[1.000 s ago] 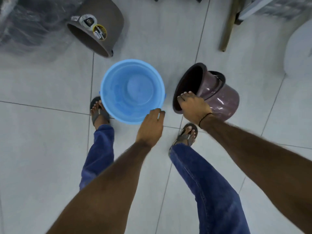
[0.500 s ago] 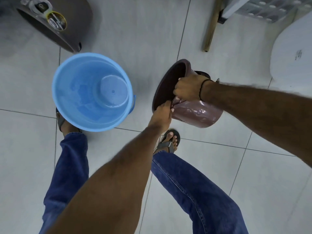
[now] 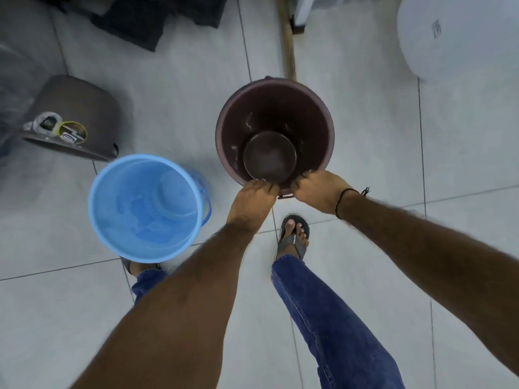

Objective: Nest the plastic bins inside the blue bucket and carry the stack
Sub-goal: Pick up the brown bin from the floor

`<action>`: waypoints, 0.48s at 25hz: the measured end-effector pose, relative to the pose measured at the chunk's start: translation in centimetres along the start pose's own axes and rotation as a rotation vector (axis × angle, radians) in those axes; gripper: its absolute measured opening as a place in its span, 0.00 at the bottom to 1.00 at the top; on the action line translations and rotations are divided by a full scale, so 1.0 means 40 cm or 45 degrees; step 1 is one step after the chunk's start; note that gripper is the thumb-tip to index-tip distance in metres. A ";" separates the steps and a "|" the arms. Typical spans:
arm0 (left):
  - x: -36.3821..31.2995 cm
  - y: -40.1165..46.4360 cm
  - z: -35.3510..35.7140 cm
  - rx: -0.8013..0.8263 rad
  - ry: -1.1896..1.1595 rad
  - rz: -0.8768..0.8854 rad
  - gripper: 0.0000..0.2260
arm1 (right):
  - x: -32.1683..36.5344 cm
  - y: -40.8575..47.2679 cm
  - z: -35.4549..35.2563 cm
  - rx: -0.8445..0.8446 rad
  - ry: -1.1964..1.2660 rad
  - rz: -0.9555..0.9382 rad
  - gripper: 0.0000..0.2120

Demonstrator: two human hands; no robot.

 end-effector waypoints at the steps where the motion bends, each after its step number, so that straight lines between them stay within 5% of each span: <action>1: -0.018 0.001 0.027 0.040 0.031 0.032 0.19 | 0.016 -0.001 0.031 0.021 0.039 0.025 0.11; 6: -0.063 -0.036 0.084 0.286 0.116 0.106 0.17 | 0.066 -0.027 0.079 0.097 0.276 0.180 0.10; 9: -0.015 -0.090 0.016 0.239 -0.017 0.216 0.22 | 0.046 -0.059 0.022 0.107 0.595 0.430 0.11; 12: 0.141 -0.155 -0.124 0.243 -0.174 0.011 0.25 | 0.060 -0.070 -0.147 0.024 0.753 0.483 0.14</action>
Point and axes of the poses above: each hand's wrist, its own y-axis towards the middle knuckle, its own z-axis out of the palm, x = y × z, the point moved 10 cm from there along y, towards the middle knuckle, and after that the axes turned 4 degrees about x, right-handed, at the moved point
